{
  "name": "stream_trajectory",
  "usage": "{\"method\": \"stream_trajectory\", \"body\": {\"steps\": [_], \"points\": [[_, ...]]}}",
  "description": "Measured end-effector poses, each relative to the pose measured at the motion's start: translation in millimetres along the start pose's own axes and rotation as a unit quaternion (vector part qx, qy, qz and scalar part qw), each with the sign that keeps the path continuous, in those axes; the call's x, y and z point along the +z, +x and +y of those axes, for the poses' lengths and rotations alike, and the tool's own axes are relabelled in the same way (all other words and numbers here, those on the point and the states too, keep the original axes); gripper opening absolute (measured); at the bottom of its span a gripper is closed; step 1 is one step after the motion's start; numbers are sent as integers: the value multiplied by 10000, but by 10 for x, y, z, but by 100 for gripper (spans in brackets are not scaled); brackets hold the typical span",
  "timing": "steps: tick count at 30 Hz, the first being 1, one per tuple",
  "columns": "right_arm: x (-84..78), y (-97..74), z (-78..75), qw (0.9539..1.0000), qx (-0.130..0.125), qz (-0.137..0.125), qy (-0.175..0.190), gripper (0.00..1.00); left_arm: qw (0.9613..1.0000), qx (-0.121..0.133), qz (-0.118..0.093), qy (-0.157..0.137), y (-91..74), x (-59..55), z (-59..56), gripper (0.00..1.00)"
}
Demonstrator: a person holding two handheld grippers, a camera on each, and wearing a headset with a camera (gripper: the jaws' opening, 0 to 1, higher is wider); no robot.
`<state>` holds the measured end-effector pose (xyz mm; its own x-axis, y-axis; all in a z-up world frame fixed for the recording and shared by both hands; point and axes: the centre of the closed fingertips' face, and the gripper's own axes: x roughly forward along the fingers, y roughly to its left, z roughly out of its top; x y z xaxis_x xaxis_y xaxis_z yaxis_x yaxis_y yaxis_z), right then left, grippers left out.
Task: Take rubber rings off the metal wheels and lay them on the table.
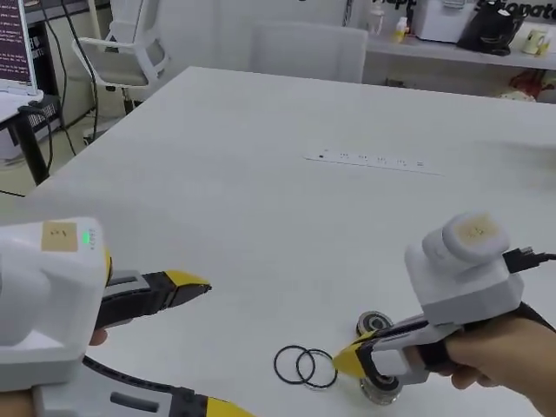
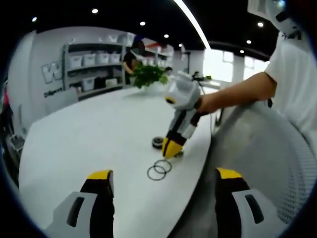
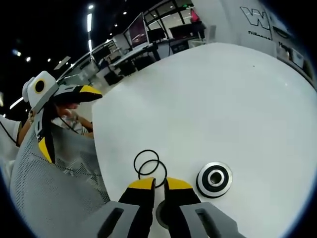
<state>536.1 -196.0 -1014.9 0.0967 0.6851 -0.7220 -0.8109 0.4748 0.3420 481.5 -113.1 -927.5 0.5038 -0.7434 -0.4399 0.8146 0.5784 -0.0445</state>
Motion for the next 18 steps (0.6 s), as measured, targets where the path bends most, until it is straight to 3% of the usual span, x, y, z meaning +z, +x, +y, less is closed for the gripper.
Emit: {"method": "stream_trajectory", "body": {"steps": [8,15,18], "points": [[117,-167,-111,9994,-184,-294,47,6,10000,2,25,-25,1,-11,1,85],[320,-417,-248,9955,-407,-853,60,7,10000,-15,36,-39,5,-11,0,86],[385,-532,-297,9931,-438,-1090,52,6,9998,-192,8,-59,23,4,-60,89]]}}
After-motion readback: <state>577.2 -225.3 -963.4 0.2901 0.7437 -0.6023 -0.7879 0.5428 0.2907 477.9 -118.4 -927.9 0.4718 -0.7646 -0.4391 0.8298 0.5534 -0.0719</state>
